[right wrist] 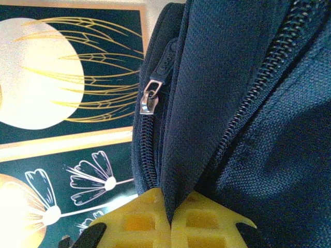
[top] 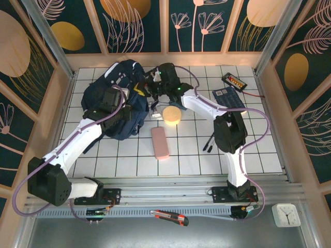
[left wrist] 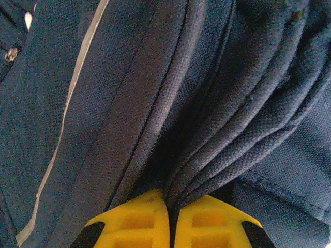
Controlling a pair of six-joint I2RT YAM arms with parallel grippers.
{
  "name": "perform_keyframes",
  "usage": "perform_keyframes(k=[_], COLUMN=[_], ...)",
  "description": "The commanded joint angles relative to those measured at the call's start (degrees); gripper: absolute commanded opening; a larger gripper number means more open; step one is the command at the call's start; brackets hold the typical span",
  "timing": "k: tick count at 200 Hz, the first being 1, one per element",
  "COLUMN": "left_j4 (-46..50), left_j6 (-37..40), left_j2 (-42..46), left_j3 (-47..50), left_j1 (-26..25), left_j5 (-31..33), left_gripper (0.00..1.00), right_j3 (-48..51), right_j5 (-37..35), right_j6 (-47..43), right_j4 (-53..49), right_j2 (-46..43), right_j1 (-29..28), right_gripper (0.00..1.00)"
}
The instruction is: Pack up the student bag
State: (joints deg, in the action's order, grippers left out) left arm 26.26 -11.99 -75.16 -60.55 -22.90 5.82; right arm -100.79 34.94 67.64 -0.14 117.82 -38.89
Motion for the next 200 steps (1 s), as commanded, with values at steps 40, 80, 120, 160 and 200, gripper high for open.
perform_keyframes(k=[40,80,120,160,200], left_j4=[-8.43,-8.68,-9.66,-10.97,-12.28], left_j6=[10.57,15.18,20.85,22.09,23.02], left_j2=[10.53,14.25,16.62,17.24,18.2], left_j3=[4.15,5.91,8.08,8.53,9.79], left_j1=[0.65,0.66,0.7,0.83,0.84], left_j5=[3.15,1.19,-1.87,-4.41,-4.28], left_gripper=[0.0,0.0,0.0,0.0,0.0], right_j3=[-0.54,1.03,3.29,12.75,28.96], right_j5=[8.57,7.09,3.59,-2.32,-1.07], right_j6=[-8.23,-13.13,-23.17,-35.95,-45.19], right_j4=[0.23,-4.07,-8.6,-3.97,13.13], right_j2=[-8.74,-9.91,-14.32,-21.79,-29.3], right_j1=[0.4,1.71,3.28,6.02,9.96], right_gripper=[0.18,0.49,0.53,0.54,0.56])
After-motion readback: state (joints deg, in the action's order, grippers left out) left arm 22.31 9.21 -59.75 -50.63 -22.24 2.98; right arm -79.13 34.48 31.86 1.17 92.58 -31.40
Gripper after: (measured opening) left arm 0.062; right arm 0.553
